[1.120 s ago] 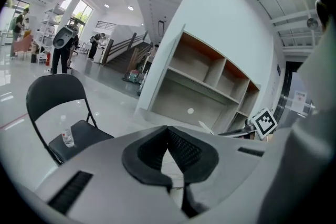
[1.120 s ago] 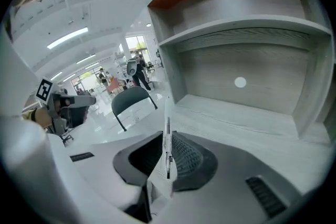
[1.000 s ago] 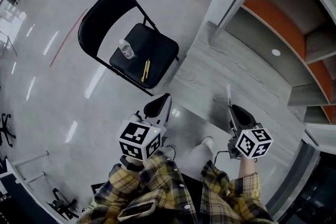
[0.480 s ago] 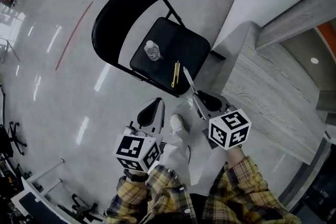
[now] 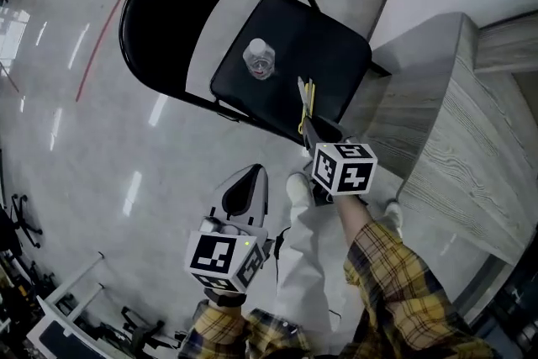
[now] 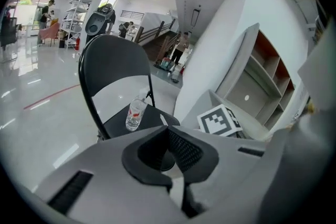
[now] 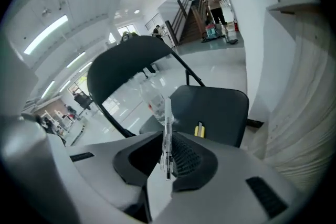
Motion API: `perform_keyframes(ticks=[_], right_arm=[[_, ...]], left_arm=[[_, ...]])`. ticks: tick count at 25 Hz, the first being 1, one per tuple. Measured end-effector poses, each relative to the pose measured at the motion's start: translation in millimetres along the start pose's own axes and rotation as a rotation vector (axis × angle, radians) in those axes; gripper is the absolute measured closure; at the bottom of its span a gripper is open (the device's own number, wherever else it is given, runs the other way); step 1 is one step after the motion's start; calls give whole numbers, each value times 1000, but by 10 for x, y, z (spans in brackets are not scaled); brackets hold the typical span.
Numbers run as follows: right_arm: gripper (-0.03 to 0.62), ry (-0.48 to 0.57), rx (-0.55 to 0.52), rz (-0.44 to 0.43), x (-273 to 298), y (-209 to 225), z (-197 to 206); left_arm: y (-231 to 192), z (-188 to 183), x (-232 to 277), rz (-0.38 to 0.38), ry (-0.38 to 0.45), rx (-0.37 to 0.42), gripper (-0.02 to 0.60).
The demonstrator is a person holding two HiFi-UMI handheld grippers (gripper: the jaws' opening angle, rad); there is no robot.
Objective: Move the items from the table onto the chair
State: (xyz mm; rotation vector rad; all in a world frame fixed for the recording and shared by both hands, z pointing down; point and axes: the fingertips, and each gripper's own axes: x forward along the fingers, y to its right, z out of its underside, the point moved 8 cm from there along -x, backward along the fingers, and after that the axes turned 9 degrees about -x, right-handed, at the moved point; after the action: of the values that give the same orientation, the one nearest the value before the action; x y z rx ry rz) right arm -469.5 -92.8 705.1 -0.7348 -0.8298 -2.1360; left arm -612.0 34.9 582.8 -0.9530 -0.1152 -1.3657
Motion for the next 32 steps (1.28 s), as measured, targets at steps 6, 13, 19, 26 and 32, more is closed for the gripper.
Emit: perform_keyframes(ticks=[6,13,19,26,32], right_arm=[[532,-23,158,219,609,643,247],[531,-151,163,272,967,982,470],[526,-151,97,262,931,881,520],[522,-74,-10,117,319,248,290],[522,101,-50,-90,-950,-508,-466]], left_arm=[[-301,350,-68,-47,-58,-54,578],[-276,384,-83,-35,-101,-34,578],[-162,282,-31,-20,-88,-23,578],[279,-130,-208,3,-34,49,578],[906,-791,-462,16,87,135,578]])
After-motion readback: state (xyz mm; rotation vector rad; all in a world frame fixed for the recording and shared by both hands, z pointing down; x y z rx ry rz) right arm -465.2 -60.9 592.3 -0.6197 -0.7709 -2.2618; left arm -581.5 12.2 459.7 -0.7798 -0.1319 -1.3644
